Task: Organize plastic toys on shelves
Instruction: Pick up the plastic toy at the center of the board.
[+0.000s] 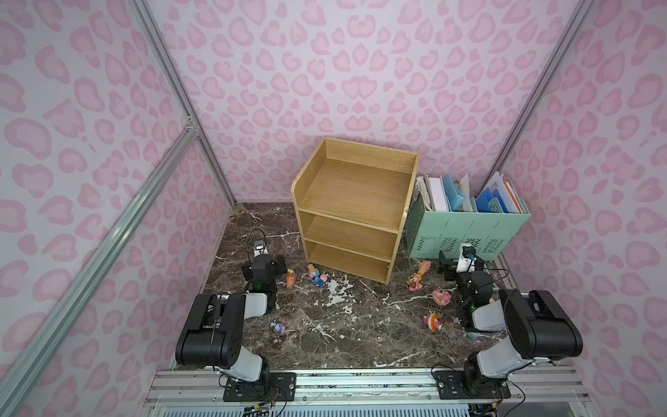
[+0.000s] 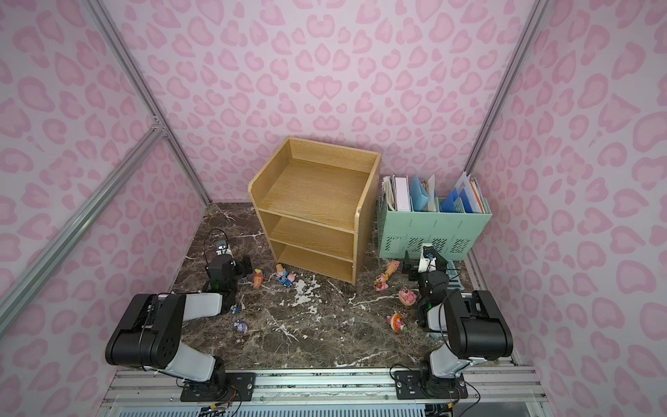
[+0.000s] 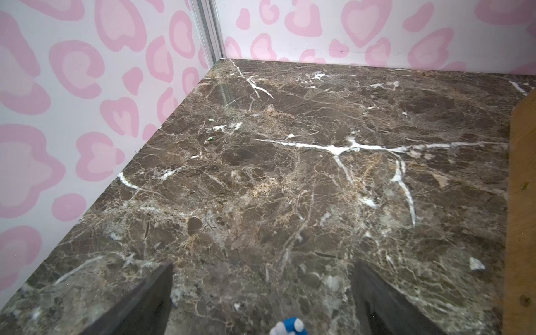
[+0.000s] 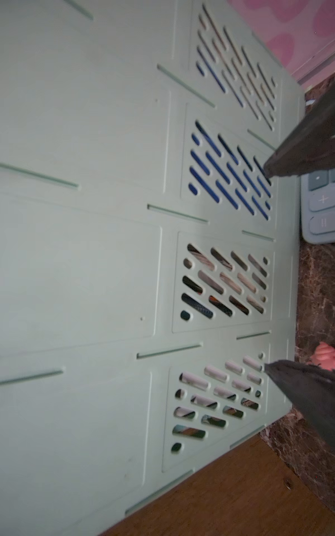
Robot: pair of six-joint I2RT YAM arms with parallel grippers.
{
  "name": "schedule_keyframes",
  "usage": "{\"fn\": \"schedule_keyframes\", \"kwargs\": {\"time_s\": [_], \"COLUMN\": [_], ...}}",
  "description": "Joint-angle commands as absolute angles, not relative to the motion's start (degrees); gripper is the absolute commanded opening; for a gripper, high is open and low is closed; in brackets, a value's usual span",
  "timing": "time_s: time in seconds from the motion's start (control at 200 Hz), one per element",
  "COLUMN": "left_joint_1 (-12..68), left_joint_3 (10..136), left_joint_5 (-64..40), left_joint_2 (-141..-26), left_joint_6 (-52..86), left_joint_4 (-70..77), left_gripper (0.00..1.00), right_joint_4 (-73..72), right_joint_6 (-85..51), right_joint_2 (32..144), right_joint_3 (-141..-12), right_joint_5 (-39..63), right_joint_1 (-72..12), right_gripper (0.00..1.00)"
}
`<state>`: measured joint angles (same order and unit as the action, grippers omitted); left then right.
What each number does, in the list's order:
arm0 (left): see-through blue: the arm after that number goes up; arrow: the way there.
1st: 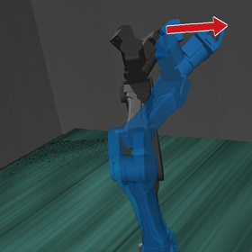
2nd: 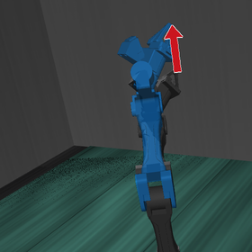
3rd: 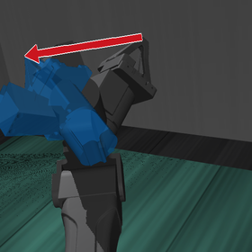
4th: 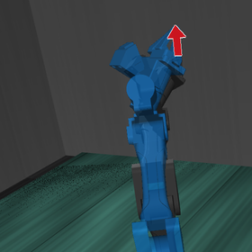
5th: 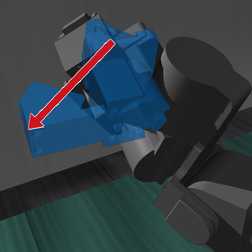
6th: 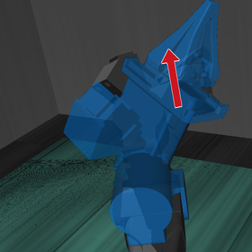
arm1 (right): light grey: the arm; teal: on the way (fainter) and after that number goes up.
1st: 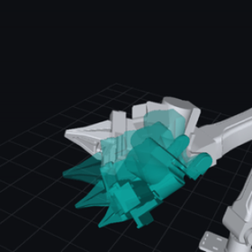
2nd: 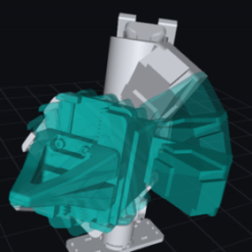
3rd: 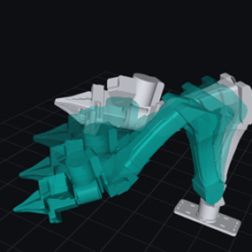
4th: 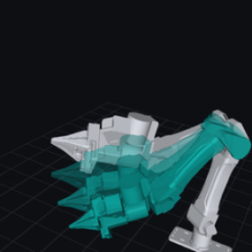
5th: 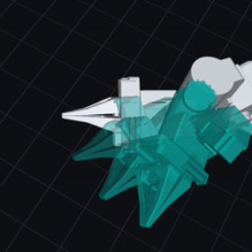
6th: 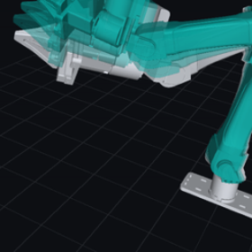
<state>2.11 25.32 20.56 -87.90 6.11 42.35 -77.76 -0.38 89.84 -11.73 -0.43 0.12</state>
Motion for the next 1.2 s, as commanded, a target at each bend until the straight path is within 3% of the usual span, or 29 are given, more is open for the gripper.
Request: {"fn": "schedule_keyframes", "kwargs": {"time_s": [0.0, 0.735, 0.995, 1.045, 1.12, 1.195], "left_joint_1": [2.0, 2.1, 2.5, 3.6, 3.6, 3.4], "left_joint_3": [25.7, 25.5, 25.2, 28.0, 38.9, 48.8], "left_joint_5": [20.7, 20.8, 21.2, 23.8, 24.1, 23.7], "left_joint_2": [-88.0, -88.1, -85.3, -80.9, -74.0, -72.2], "left_joint_6": [6.2, 6.1, 2.6, 2.7, 8.6, 12.2], "left_joint_4": [42.6, 43.0, 44.4, 37.3, 10.3, -7.5], "left_gripper": [0.99, 0.99, 0.99, 0.99, 0.99, 0.99], "right_joint_4": [-78.0, -77.8, -80.9, -79.1, -68.2, -54.0], "right_joint_6": [-1.1, -1.7, -0.8, 0.6, 2.2, 1.1], "right_joint_2": [89.8, 89.8, 87.5, 82.0, 71.2, 60.6], "right_joint_3": [-11.7, -11.9, -9.4, -7.9, -9.2, -12.5], "right_joint_5": [0.0, 1.4, -2.6, -6.1, -7.8, -4.9], "right_joint_1": [0.1, 1.1, -0.7, -2.8, -5.2, -6.1], "right_gripper": [1.00, 1.00, 1.00, 1.00, 1.00, 1.00]}}
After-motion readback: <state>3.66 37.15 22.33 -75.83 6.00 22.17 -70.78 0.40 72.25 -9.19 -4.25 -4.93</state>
